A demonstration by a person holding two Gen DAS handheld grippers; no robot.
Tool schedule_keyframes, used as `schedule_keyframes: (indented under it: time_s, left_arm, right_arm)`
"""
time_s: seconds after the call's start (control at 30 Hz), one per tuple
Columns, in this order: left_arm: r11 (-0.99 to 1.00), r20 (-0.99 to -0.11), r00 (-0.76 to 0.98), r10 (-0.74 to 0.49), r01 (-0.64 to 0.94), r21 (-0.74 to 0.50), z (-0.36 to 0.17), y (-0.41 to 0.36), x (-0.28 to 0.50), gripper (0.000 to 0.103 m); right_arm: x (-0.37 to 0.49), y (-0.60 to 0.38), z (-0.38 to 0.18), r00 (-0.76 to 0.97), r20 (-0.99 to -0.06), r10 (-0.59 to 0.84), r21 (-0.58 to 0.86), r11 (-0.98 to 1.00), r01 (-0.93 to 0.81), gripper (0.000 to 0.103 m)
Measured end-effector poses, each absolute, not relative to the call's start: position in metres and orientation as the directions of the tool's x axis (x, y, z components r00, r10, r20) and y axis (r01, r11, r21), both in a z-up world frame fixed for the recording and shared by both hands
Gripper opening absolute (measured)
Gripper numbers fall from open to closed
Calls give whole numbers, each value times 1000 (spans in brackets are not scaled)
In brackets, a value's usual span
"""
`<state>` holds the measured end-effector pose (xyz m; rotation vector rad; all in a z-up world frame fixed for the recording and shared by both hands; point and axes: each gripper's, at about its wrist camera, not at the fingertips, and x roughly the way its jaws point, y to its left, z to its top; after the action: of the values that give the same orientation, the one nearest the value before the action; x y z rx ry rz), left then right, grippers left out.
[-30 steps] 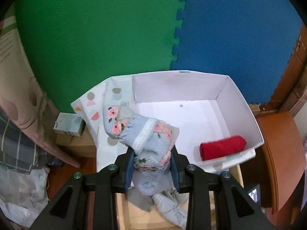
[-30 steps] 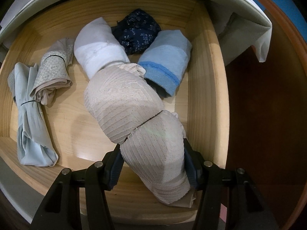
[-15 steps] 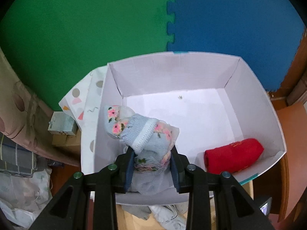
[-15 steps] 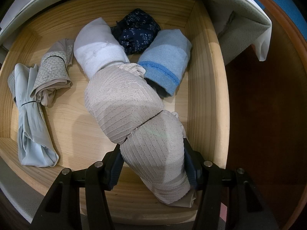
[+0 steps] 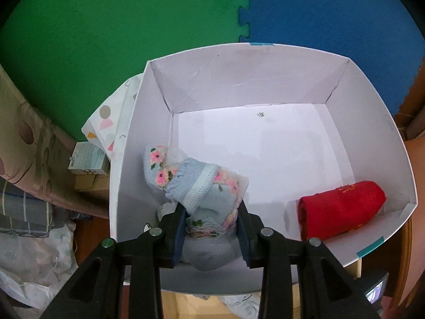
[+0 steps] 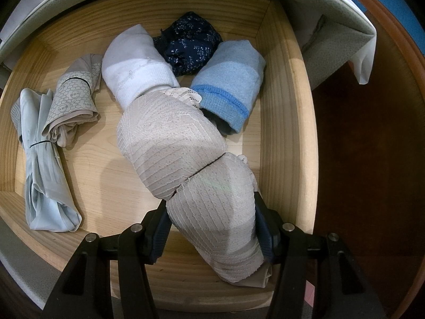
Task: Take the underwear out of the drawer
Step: 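Lift the floral sock into the white box and open the left tool while right holds bra, then move the left tool back over the drawer while the right tool lifts the beige bra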
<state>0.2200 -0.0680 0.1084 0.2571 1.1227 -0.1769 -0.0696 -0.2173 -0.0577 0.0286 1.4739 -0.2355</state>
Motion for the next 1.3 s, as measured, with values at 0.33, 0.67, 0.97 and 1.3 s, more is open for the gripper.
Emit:
schedule_keyframes:
  time_s: [0.33,0.67,0.97,1.3]
  left_arm:
    - [954,-914,405,-11,277,112,107,-68,217,48]
    - [953,-898,439,-38,285,99,127,-64,207,52]
    - [961,-886,454,-95,275,37,145,-48,194,52]
    - [966,-857,505,-105,256,33,155,-7,156,58]
  right_arm:
    - [-70,-217,-58,77,-987,-141,-126,977,174,53]
    - [-69,-217,-57,76,-987,-145,-130,976,174,53]
    - [-69,-217,-57,73,-987,-147,-132,976,174,53]
    - [-69,-217,-57,70,-986,-148,-134,976,172,53]
